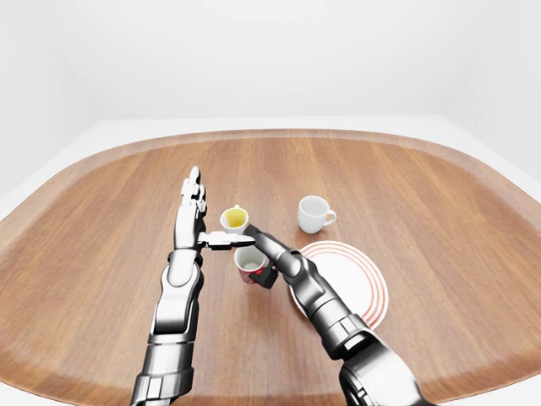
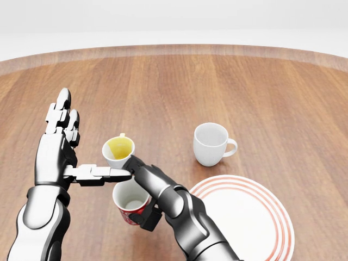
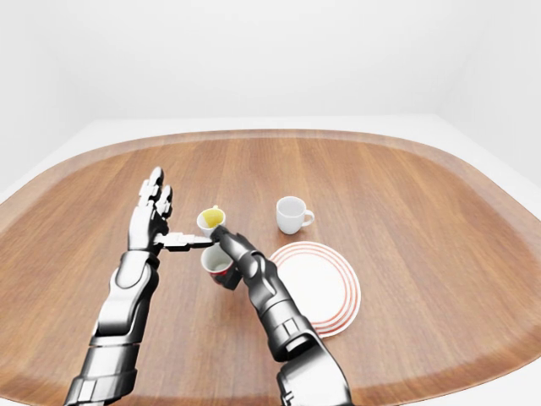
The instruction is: Pick up the red mug and put it on the plate
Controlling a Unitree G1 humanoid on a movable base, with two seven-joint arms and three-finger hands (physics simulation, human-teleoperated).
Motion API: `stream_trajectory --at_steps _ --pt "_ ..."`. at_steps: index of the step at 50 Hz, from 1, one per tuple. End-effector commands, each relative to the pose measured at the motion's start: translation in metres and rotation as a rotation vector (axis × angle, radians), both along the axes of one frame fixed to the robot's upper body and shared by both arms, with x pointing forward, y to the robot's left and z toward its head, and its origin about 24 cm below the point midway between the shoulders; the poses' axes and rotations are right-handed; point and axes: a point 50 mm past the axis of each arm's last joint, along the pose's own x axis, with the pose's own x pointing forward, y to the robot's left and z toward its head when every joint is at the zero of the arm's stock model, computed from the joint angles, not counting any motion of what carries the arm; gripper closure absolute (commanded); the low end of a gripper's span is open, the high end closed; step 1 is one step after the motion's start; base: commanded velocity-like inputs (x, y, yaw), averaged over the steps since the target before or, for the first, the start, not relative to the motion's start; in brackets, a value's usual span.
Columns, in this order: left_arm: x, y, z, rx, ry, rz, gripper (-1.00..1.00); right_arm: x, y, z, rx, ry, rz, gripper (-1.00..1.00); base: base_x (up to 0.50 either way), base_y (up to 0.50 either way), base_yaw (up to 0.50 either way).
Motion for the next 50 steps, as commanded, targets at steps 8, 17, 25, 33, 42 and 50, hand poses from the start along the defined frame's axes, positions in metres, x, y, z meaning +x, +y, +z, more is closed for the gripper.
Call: stream_trajectory --at_steps 8,17,25,33,42,50 --pt "0.000 -0.001 0.001 0.000 -0.006 -0.003 -1.00 0.003 -0.006 0.020 0.009 -0.084 0.022 1.00 0.00 0.00 0.00" --pt "-0.001 -0.002 0.001 0.000 -0.007 -0.006 -1.00 0.004 -0.016 0.019 0.008 -0.080 0.007 1.00 0.00 0.00 0.00" --pt "-0.002 -0.002 0.002 0.002 -0.012 -0.006 -1.00 0.002 -0.028 0.013 0.008 -0.065 -0.016 1.00 0.00 0.00 0.00" --pt "-0.002 -0.003 0.005 0.005 -0.026 -0.009 -1.00 0.001 -0.035 0.013 0.014 -0.062 -0.027 1.00 0.00 0.00 0.00" --pt "-0.003 -0.003 0.006 0.007 -0.031 -0.009 -1.00 -0.002 -0.048 0.004 0.003 -0.043 -0.058 1.00 0.00 0.00 0.00" --pt "-0.003 -0.004 0.007 0.007 -0.034 -0.010 -1.00 -0.004 -0.063 0.003 -0.004 -0.045 -0.080 1.00 0.00 0.00 0.00"
